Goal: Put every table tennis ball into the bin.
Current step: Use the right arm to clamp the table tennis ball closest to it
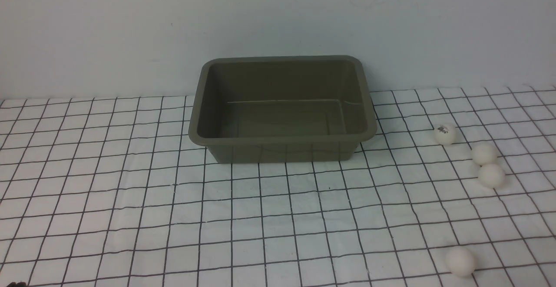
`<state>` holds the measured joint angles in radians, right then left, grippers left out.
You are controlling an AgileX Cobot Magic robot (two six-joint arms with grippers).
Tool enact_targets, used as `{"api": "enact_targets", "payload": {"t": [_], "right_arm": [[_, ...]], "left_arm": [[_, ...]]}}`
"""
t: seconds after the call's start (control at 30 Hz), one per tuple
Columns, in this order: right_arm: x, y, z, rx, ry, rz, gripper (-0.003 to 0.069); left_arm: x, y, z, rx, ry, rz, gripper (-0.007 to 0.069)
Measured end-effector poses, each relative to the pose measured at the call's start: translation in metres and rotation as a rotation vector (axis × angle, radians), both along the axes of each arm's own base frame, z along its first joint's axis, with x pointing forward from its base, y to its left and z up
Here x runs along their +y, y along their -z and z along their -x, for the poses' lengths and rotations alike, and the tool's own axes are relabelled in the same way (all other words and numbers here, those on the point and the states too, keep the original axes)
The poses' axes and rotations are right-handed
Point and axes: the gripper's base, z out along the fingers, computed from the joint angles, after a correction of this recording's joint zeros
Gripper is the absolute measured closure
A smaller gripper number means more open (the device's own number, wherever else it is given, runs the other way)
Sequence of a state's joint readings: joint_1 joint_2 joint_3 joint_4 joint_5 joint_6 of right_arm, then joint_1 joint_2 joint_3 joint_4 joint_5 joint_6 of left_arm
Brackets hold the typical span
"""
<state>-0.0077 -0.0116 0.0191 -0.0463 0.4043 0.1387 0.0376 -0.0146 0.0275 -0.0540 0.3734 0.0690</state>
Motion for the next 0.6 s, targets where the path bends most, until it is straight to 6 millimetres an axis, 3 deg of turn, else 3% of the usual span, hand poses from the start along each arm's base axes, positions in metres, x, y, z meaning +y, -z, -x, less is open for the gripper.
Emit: {"api": "enact_targets", "payload": {"t": [0.6], "right_arm": [[0.0005, -0.0023, -0.0009, -0.039, -0.004, -0.011, 0.0676]], "left_arm": [[0.0, 0.0, 0.0, 0.0, 0.0, 0.0, 0.0629]]}}
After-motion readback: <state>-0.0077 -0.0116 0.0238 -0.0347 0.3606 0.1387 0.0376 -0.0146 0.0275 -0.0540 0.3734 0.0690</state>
